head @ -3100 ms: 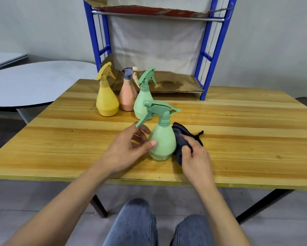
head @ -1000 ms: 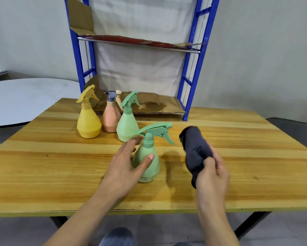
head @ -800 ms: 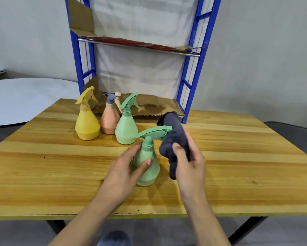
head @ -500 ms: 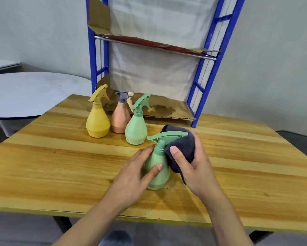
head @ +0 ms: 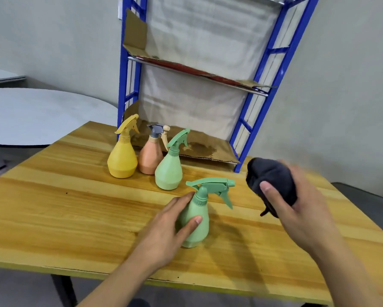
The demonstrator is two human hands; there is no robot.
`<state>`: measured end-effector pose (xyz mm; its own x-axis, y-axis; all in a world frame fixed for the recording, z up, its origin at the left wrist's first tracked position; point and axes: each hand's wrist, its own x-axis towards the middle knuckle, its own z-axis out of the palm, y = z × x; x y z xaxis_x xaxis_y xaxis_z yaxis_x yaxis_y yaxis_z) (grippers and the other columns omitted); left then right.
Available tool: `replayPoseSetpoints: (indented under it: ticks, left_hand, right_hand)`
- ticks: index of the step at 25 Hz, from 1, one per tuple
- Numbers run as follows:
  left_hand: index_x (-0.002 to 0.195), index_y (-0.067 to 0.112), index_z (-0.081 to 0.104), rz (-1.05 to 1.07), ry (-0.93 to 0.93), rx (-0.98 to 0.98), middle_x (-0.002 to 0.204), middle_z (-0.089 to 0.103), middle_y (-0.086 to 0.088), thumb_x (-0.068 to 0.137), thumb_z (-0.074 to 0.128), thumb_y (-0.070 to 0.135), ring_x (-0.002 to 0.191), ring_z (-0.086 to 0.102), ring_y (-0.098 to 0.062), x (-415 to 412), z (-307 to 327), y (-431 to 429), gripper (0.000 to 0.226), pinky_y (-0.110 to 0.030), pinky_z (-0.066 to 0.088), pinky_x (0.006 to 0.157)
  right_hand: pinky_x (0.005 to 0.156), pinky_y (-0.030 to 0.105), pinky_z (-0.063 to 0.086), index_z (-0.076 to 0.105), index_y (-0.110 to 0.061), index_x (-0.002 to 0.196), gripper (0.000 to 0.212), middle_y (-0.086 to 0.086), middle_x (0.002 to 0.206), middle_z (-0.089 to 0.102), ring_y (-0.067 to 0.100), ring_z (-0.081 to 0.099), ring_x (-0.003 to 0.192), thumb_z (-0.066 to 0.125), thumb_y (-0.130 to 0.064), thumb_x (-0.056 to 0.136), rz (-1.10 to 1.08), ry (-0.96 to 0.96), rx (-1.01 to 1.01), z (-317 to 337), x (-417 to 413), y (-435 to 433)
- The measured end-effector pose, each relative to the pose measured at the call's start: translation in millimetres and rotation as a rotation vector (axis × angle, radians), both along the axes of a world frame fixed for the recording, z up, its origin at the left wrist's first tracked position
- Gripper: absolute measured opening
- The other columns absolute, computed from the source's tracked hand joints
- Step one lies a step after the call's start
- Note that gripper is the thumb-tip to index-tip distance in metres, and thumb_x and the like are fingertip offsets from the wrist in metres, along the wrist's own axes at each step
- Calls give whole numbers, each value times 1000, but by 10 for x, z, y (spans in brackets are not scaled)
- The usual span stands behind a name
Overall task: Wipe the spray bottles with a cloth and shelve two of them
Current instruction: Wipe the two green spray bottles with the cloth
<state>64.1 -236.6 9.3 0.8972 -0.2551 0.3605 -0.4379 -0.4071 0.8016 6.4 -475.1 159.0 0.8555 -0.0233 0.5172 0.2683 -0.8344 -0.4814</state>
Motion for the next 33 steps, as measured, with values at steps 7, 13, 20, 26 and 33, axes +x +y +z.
replayPoseSetpoints:
  ticks: [7, 13, 20, 26, 33]
  left_hand:
    - [122, 71, 41, 16, 141, -214, 130, 49, 41, 86, 63, 64, 122, 41, 24, -59, -26, -24, 43, -5, 36, 99]
    - [142, 42, 53, 36, 112, -249, 131, 59, 24, 90, 64, 59, 124, 52, 4, -31, -121, -80, 56, -23, 43, 105]
    - [136, 49, 54, 38, 83, -249, 130, 58, 28, 92, 63, 57, 125, 50, 9, -30, -109, -84, 46, -18, 44, 101]
    - [131, 66, 40, 23, 126, -258, 136, 47, 40, 88, 62, 61, 125, 37, 26, -50, -78, -75, 49, 0, 38, 92]
    - [140, 60, 44, 43, 85, -263, 145, 49, 30, 89, 59, 70, 134, 42, 11, -25, -153, -84, 54, -17, 40, 105]
  right_hand:
    - [88, 37, 49, 41, -44, 130, 51, -13, 108, 54, 13, 50, 97, 51, -69, 88, 274, 97, -895, 442, 506, 907]
    - [72, 36, 43, 45, -31, 116, 40, -4, 97, 54, 21, 54, 89, 59, -57, 89, 339, 264, -909, 217, 704, 1102]
    - [67, 33, 31, 47, -25, 112, 40, -3, 97, 57, 20, 53, 82, 42, -62, 97, 287, 80, -809, 64, 675, 1065]
    - [67, 40, 52, 50, -33, 109, 37, -8, 90, 63, 17, 61, 79, 46, -66, 95, 213, -43, -260, 360, 602, 898]
    - [82, 44, 53, 33, -40, 137, 59, -6, 119, 52, 21, 58, 103, 56, -66, 89, 299, 148, -661, 27, 539, 645]
